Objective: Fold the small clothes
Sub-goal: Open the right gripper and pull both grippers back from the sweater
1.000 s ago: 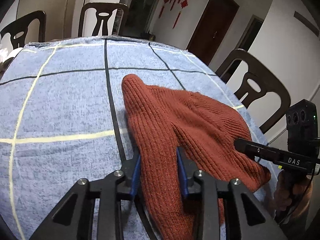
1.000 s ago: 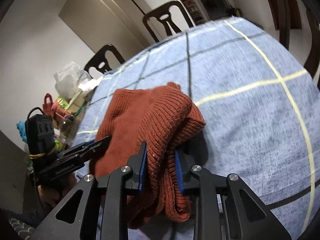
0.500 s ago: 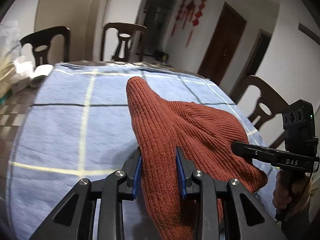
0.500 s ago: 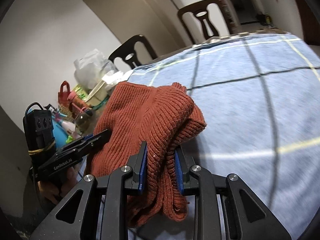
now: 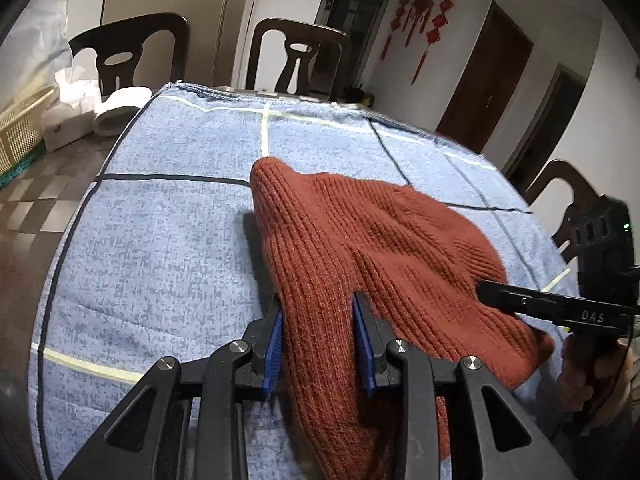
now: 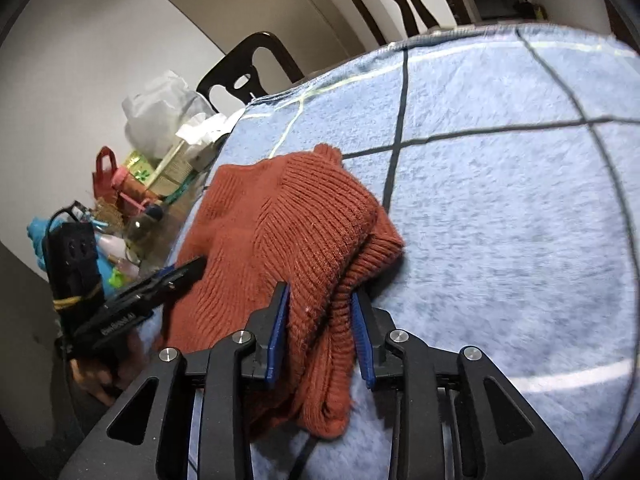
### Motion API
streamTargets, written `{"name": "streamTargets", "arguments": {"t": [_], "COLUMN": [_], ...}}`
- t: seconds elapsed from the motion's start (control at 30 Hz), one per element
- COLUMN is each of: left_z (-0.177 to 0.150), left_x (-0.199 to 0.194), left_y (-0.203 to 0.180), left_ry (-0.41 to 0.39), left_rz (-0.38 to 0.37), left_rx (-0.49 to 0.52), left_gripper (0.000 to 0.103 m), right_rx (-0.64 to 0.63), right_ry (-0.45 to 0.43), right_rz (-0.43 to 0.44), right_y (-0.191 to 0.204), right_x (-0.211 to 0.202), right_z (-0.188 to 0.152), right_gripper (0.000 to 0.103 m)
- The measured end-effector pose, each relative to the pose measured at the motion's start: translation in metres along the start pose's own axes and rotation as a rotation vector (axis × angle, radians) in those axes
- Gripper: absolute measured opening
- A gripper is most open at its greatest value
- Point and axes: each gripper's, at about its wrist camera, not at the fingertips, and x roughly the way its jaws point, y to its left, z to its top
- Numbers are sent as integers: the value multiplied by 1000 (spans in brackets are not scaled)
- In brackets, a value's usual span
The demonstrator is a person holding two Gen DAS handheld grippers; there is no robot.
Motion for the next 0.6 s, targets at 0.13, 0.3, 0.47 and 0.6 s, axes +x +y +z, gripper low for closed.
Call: {"name": "streamTargets", "arguments": {"t": [0.13,0.3,0.47,0.6], "left_z": [2,20,20,14], "left_x": [-18,-29,4,-11], "left_y": [1,-4,-12,-14], "left_ry": [-32,-97,-18,-34], "left_rz": [16,54,75,77], "left_rx": [10,39,77,83], "left_gripper": [35,35,35,35], "right_rx": [-82,-161,-172,-217], "right_ry": [-78,-58,-1,-28], "right_rz": [-78,-137,-182,-200], "right_y": [19,34,22,40], "right_x": [-27,-4,22,-4], "right_z": [8,27,25,13], "right_gripper": [30,30,29,29]}}
